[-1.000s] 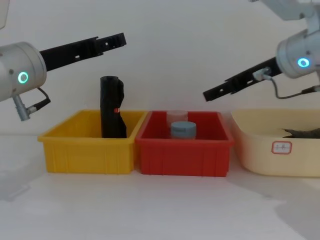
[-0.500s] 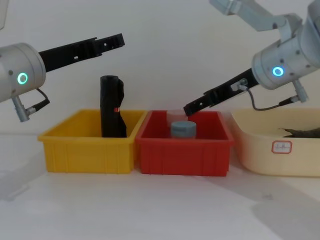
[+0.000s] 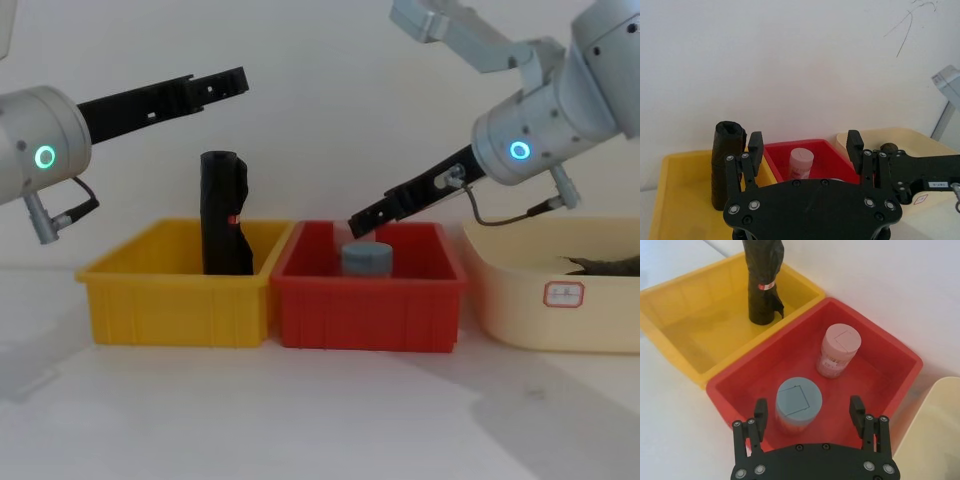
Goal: Pick up the garbage bag with the one hand and transfer it to the other hand.
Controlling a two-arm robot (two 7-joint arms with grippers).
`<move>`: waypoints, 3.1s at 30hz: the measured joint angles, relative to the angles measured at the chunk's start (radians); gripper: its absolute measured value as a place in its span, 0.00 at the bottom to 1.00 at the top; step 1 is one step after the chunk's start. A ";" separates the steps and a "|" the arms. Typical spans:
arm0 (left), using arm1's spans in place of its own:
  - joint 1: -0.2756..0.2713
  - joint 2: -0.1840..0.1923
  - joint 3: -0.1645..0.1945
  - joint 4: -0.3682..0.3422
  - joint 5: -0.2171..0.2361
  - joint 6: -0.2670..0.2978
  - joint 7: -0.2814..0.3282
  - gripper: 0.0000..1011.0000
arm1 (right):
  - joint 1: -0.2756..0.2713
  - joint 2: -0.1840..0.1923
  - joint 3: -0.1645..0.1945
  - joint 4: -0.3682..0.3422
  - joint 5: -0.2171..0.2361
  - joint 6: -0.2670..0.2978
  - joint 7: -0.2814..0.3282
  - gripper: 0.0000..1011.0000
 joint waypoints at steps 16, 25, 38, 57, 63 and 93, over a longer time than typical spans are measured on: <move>0.000 0.000 0.000 0.000 0.000 0.000 0.001 0.99 | 0.066 -0.072 -0.008 0.178 -0.030 -0.041 -0.022 0.99; 0.000 0.000 0.000 0.000 0.000 0.000 0.001 0.99 | 0.090 -0.099 -0.009 0.251 -0.041 -0.052 -0.024 0.99; 0.000 0.000 0.000 0.000 0.000 0.000 0.001 0.99 | 0.119 -0.129 0.001 0.334 -0.046 -0.064 -0.024 0.99; 0.000 0.000 0.000 0.000 0.000 0.000 0.001 0.99 | 0.132 -0.143 0.005 0.372 -0.049 -0.071 -0.021 0.68; 0.000 0.000 0.000 0.000 0.000 0.000 0.001 0.99 | 0.133 -0.144 0.006 0.376 -0.050 -0.072 -0.020 0.68; 0.000 0.000 0.000 0.000 0.000 0.000 0.001 0.99 | 0.125 -0.085 0.226 0.136 0.053 0.013 -0.095 0.68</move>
